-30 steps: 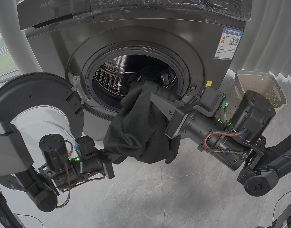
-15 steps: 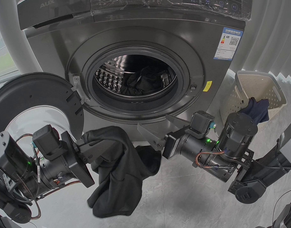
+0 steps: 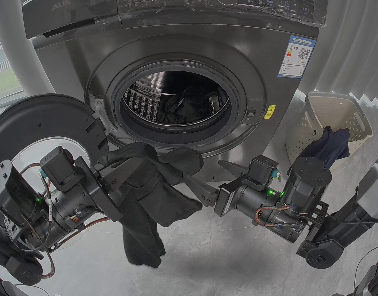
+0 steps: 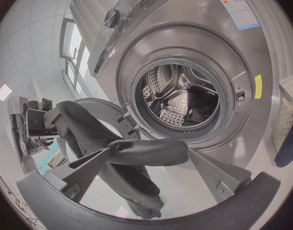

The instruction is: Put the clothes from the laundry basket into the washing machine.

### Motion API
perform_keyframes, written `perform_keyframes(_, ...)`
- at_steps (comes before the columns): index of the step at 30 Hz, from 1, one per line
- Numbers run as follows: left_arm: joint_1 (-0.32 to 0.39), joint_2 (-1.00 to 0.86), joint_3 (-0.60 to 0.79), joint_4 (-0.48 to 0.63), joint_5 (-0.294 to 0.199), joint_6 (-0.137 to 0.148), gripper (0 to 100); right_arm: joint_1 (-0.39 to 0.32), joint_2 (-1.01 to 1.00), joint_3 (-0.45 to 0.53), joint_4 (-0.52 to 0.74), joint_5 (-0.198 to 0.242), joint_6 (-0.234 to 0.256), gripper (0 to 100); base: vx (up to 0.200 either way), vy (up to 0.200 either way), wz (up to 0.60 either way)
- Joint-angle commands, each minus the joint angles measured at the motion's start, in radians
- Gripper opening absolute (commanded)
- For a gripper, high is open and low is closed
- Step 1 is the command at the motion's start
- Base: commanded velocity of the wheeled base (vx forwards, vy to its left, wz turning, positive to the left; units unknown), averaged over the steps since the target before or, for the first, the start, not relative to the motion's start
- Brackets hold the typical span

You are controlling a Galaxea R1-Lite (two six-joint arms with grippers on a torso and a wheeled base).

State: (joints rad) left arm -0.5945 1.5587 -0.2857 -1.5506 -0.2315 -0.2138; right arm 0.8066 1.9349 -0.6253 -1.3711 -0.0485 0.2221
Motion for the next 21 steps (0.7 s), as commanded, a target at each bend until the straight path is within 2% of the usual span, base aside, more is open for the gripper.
perform_keyframes(1, 0.001, 0.03, -0.012, -0.002, 0.008, -0.001, 0, 0.002, 0.012, 0.001, 0.0, -0.001, 0.0, 100, 0.0, 0.0, 0.0)
perform_keyframes(11, 0.002, 0.034, -0.013, -0.002, 0.008, -0.004, 0, 0.003, 0.012, 0.003, 0.0, -0.001, 0.0, 100, 0.0, 0.0, 0.0)
perform_keyframes(17, 0.005, 0.052, -0.023, -0.002, 0.011, -0.016, 0, 0.02, 0.012, 0.003, -0.002, -0.001, -0.001, 100, 0.0, 0.0, 0.0)
perform_keyframes(21, 0.036, 0.069, -0.03, -0.002, 0.014, -0.012, 0, 0.031, 0.009, 0.004, -0.013, 0.001, -0.01, 100, 0.0, 0.0, 0.0)
